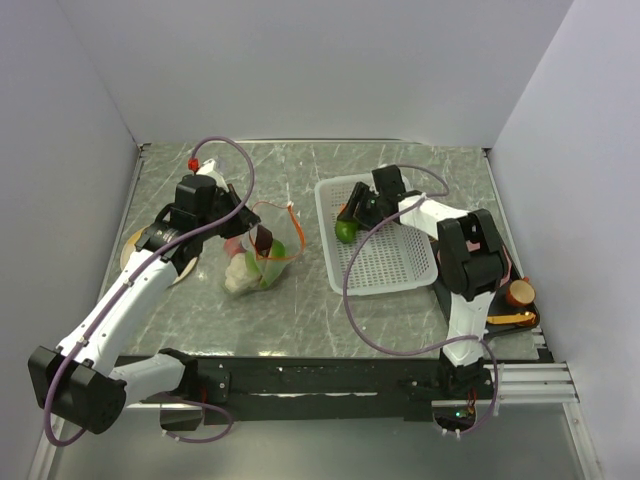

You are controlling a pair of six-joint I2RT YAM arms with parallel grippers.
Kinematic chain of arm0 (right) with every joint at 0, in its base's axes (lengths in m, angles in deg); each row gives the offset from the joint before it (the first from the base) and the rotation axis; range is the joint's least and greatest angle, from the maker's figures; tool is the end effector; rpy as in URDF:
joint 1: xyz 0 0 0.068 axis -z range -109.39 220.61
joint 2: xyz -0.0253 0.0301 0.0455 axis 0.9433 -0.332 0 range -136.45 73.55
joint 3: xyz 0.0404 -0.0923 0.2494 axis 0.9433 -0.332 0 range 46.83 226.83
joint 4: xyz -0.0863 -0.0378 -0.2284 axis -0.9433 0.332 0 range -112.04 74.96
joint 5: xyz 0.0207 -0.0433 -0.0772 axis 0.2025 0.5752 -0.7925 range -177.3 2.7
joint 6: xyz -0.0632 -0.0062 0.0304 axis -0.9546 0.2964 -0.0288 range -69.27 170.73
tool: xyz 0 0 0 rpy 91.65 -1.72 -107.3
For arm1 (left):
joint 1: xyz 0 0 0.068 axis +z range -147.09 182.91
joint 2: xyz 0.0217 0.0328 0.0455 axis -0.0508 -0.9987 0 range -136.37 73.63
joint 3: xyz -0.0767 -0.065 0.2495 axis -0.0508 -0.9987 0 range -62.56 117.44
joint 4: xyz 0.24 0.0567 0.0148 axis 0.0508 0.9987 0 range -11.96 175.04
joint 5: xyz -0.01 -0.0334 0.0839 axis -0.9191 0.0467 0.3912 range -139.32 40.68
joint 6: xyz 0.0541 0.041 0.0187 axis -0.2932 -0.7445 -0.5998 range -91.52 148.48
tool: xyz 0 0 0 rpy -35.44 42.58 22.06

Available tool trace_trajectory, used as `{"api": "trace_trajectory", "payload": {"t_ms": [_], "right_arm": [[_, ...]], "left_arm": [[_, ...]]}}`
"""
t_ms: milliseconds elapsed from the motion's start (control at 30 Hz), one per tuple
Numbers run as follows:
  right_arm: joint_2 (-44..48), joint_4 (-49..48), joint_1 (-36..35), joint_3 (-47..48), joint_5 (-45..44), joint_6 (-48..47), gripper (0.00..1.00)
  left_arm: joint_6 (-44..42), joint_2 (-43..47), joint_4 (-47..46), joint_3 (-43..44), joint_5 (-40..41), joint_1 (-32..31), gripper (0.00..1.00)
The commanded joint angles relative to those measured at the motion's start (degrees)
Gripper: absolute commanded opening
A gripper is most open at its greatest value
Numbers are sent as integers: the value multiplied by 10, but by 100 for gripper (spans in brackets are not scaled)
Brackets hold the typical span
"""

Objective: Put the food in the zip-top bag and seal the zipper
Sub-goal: Pick up the fake fruit from the bin, then place the fake fruit in the zipper food storage bag.

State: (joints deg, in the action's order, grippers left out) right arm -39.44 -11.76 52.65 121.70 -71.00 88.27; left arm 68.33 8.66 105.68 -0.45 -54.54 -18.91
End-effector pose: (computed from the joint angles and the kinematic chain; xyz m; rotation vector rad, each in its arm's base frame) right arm 0.3993 0.1465 0.1617 0.2935 2.5069 0.7652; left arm 0.2351 -0.0998 0.3309 -0.2867 2.1704 -0.7267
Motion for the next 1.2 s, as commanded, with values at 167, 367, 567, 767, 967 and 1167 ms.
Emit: {"api": "trace_trajectory", "payload": {"t_ms": [167,367,567,767,967,1167], "right_arm": [[114,-24,1,-78,27,-11,27],[205,-15,-15,-88,23,-23,27],[266,-9,-61,-82,44,-20,29],[295,-35,-132,-88,84,-8,30],[302,-58,-196,-78,81,2,31],[281,-70,-210,-57,77,2,31]], "left_arm": [[-8,12,-11,21,-13,-1,1],[-9,9,-21,20,-26,-1,1],[-8,5,-23,19,-30,-1,1],[-14,3,-15,22,-27,-1,1],[-12,0,-16,22,-34,-1,1],[-10,1,-14,19,-43,-1,1]]}}
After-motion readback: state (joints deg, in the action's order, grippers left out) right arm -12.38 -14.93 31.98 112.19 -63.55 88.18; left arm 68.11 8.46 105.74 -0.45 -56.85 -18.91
